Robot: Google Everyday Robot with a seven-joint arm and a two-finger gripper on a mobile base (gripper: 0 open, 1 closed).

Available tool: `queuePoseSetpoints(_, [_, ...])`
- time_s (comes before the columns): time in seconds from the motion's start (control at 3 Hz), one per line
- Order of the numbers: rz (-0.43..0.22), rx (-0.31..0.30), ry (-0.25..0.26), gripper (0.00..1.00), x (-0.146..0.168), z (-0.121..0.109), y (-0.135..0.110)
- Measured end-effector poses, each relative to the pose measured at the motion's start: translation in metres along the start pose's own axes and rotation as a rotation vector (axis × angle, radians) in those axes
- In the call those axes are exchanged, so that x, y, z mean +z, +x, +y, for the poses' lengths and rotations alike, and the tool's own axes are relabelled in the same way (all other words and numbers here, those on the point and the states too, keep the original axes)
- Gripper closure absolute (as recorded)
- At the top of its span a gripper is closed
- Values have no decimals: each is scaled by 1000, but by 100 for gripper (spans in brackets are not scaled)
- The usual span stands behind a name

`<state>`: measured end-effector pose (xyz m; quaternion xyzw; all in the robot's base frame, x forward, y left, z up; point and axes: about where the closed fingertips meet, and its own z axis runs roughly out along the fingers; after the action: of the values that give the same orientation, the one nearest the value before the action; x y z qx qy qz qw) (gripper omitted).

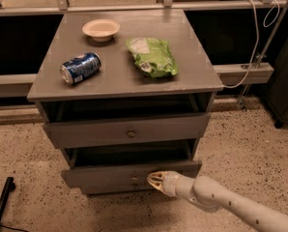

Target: Close middle drawer

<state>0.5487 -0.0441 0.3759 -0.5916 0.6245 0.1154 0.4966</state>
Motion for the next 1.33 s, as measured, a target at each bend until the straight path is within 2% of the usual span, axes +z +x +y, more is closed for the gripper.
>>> queuePoseSetpoints(0.33, [13,-28,22,100,29,-29,0])
queuePoseSetpoints(0.67, [25,-53,19,100,60,-51,-4])
queuePoseSetpoints(1.0, [25,-54,19,100,59,-50,-4])
queuePoseSetpoints(1.33, [33,-90,-31,100,41,-16,-4])
